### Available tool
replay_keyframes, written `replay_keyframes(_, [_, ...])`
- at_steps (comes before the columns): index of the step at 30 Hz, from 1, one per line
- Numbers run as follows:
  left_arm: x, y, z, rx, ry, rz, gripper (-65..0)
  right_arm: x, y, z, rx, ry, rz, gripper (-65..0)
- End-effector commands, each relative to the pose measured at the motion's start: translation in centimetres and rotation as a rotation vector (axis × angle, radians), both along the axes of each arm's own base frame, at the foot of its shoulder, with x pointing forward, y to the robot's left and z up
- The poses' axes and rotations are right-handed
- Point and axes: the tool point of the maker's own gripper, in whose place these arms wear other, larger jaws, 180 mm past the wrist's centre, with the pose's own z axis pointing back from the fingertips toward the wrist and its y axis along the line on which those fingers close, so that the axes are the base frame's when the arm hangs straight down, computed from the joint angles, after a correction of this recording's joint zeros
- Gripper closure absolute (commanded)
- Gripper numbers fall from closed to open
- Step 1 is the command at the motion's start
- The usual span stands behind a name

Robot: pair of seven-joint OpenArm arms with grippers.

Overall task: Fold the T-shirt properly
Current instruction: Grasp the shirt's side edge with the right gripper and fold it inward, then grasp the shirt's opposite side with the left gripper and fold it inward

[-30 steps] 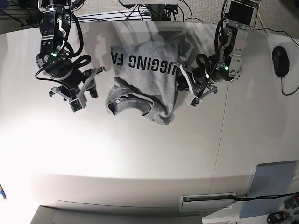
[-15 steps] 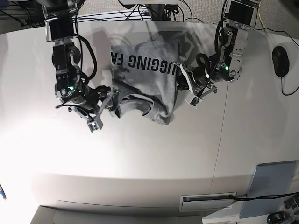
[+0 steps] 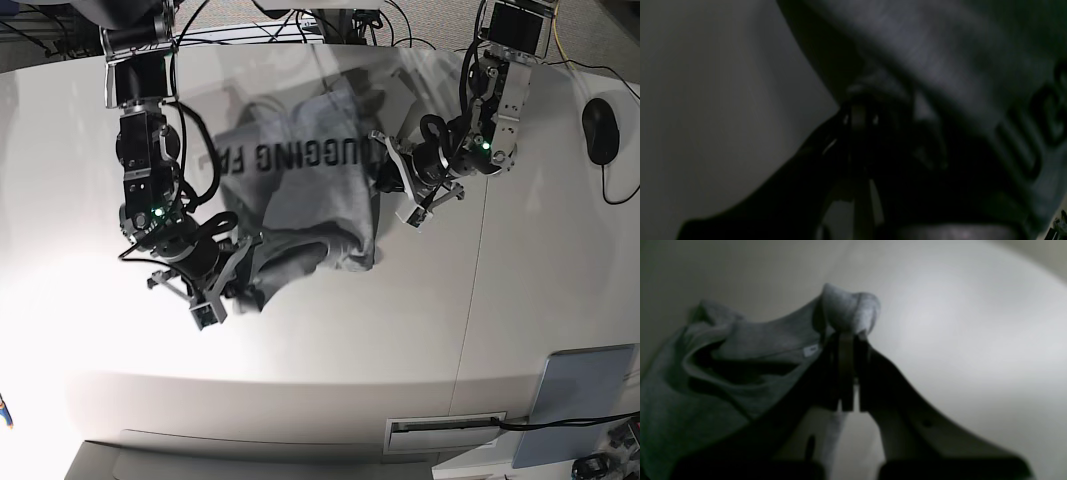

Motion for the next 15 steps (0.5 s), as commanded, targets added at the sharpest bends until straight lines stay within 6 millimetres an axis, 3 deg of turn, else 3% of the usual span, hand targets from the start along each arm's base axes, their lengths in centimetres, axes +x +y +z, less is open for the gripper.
replay_keyframes(1, [0.4, 0.1, 0.5, 0.006, -0.015, -0.007, 0.0, 0.8, -0.1, 1.5, 0.003, -0.056, -0.003, 0.0])
replay_keyframes(7, [0.4, 0.1, 0.5, 0.006, -0.014, -0.007, 0.0, 0.7, -1.0, -1.2, -0.032, -0.002, -0.012, 0.0])
replay_keyframes(11, [0.4, 0.1, 0.5, 0.006, -0.015, -0.007, 0.0, 0.6, -0.6, -2.3, -0.029, 0.004, 0.033, -24.4])
replay_keyframes(15, [0.5, 0.1, 0.5, 0.006, -0.015, -0.007, 0.0, 1.2, -0.7, -1.6, -0.036, -0.004, 0.035, -27.3])
